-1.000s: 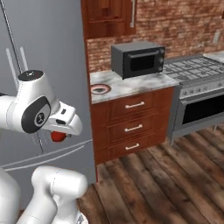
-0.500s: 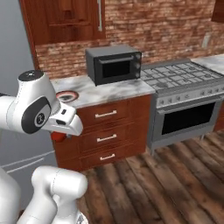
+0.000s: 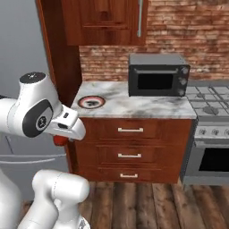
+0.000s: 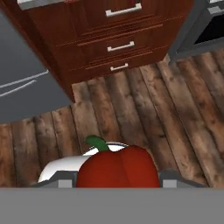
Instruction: Pick the bell pepper from the microwave and place it on plate located on the counter.
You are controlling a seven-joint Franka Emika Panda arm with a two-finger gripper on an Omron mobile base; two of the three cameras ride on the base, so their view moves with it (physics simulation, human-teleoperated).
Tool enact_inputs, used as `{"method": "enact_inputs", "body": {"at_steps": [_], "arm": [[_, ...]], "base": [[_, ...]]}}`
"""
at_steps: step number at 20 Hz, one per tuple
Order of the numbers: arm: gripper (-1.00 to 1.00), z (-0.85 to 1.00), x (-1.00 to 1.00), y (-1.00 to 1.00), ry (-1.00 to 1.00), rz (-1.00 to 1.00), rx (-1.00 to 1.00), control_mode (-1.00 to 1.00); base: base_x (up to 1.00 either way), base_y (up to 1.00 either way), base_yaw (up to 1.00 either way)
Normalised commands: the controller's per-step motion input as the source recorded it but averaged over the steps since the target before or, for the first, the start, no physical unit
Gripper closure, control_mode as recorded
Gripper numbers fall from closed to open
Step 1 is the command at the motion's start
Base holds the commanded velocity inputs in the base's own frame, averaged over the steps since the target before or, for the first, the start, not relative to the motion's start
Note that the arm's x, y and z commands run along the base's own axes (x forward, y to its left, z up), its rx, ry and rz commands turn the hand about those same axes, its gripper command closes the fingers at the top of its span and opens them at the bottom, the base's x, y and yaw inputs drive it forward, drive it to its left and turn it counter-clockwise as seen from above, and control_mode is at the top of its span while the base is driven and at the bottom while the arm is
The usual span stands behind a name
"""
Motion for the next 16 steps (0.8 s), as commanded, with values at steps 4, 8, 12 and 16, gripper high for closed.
{"method": "enact_inputs", "body": {"at_steps": [4,8,12,16], "arm": [[1.0,0.0,0.0,0.0,0.0,0.0,0.0,1.0],[1.0,0.0,0.0,0.0,0.0,0.0,0.0,1.0],[1.0,0.0,0.0,0.0,0.0,0.0,0.0,1.0],[1.0,0.0,0.0,0.0,0.0,0.0,0.0,1.0]], "base": [[0.39,-0.68,0.66],[0.38,-0.75,0.63],[0.44,-1.0,0.37],[0.76,-0.93,0.24]]}}
